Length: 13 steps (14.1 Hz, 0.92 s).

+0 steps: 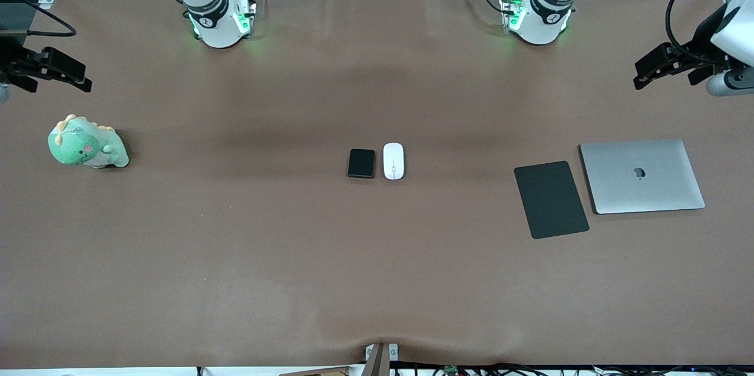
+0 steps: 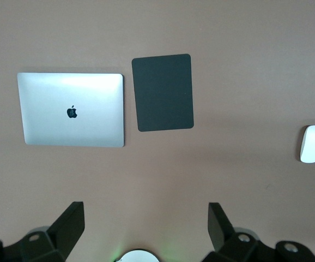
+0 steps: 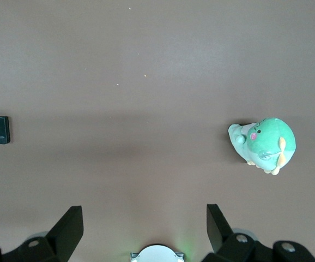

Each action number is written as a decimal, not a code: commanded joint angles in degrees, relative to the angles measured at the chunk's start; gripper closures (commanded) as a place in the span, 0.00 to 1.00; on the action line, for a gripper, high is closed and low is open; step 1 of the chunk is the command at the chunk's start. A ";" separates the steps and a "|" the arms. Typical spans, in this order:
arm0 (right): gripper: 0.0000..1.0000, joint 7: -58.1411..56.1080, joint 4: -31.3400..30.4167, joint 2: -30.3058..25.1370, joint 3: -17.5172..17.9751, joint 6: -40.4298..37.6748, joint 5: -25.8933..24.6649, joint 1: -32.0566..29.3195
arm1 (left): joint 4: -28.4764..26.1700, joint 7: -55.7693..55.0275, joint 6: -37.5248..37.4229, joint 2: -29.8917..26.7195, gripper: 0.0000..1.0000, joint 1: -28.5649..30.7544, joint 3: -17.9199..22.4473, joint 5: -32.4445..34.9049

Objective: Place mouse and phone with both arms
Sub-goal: 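Move the left gripper from the mousepad toward the white mouse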

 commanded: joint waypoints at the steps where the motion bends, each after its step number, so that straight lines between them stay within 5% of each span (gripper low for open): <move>1: 0.00 -0.16 0.80 0.36 0.40 -0.73 0.85 -0.96 | 1.51 -0.65 -0.33 3.15 0.00 -0.16 -0.26 -1.11; 5: 0.00 -0.16 0.80 0.36 0.40 -0.73 0.85 -0.96 | 1.08 -3.71 3.78 9.65 0.00 -3.93 -1.93 -0.50; 13: 0.00 -0.16 1.41 1.85 0.49 0.06 0.76 -0.95 | 0.72 -26.99 17.58 22.04 0.00 -21.41 -1.84 2.67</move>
